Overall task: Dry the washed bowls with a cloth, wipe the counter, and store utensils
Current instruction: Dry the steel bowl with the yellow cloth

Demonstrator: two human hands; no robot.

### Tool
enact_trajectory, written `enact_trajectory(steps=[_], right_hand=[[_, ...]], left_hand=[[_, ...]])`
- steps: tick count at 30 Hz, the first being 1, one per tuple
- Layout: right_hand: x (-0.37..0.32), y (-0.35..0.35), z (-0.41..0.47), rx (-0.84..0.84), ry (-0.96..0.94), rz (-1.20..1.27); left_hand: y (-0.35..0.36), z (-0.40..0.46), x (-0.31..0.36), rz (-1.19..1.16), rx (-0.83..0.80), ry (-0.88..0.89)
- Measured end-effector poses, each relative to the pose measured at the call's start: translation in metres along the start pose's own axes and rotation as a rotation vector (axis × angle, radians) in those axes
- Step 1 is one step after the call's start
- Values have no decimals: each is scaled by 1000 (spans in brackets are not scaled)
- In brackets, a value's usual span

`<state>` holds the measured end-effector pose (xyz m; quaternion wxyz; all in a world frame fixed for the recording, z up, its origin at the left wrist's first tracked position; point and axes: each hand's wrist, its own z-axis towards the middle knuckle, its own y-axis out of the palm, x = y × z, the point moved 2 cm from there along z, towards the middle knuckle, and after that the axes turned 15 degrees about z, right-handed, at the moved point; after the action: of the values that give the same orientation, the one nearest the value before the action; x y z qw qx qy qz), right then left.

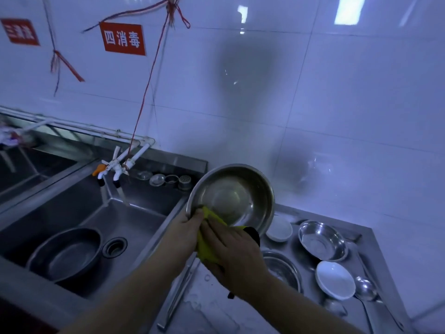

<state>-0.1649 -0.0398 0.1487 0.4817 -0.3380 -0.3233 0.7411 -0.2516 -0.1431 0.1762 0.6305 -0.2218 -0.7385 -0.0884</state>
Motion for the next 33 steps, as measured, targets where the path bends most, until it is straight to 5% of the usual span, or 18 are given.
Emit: enact_trajectory(steps=[6, 15, 22, 29, 33], right_hand=[[69, -28, -2, -111, -378, -325], [21, 27, 40, 277, -10, -216], [40, -8, 43, 39, -386, -407], [11, 11, 77, 349, -101, -370], [4, 16, 76, 320, -117, -370]], left_hand=[[-14, 12, 24, 211, -166, 159], [-16, 54, 39, 125, -267, 88], [-66, 86, 64, 425, -543, 127], [-40, 78, 40, 51, -236, 320], [-46, 76, 42, 33, -190, 393]])
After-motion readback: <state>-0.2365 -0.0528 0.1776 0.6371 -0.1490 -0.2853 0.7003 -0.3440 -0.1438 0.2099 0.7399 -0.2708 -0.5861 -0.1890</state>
